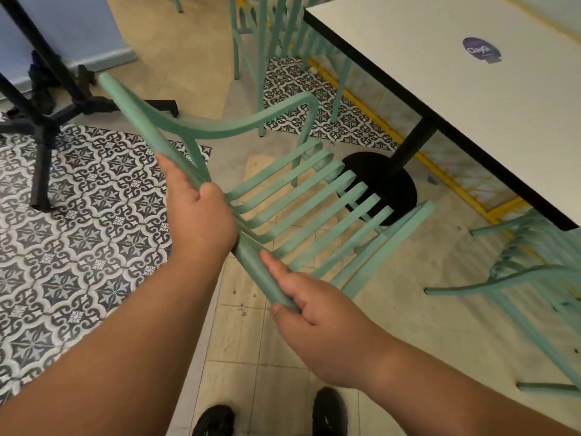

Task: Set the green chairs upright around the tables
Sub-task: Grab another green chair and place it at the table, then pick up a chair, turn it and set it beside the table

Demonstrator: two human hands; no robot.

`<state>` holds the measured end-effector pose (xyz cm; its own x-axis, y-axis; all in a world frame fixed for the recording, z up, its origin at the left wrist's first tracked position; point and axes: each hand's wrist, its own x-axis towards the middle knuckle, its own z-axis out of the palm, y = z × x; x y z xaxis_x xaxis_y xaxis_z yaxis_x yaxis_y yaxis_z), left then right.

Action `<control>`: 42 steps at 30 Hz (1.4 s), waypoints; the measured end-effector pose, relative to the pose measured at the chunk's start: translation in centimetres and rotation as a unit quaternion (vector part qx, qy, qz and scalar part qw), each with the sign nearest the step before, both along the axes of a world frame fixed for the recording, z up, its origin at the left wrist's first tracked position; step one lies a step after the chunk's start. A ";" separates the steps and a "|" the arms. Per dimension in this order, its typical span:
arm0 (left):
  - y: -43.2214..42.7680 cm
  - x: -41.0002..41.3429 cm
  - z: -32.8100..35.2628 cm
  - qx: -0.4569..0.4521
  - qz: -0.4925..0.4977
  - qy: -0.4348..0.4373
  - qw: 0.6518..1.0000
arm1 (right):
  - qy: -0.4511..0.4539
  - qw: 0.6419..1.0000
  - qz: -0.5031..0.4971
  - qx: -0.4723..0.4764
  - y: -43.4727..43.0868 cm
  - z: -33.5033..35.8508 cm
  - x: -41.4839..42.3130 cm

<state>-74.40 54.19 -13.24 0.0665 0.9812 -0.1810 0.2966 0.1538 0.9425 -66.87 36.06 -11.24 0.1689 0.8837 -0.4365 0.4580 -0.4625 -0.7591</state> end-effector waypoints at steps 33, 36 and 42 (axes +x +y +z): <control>-1.4 -12.8 17.1 0.185 -0.306 0.486 0.798 | -0.282 0.952 0.119 0.027 5.3 14.0 3.6; -0.1 -14.8 16.7 0.182 -0.308 0.478 0.802 | -0.285 0.950 0.129 0.015 6.9 14.1 2.2; 7.3 -20.7 16.5 0.189 -0.317 0.468 0.803 | -0.298 0.950 0.095 0.010 12.8 13.7 -2.0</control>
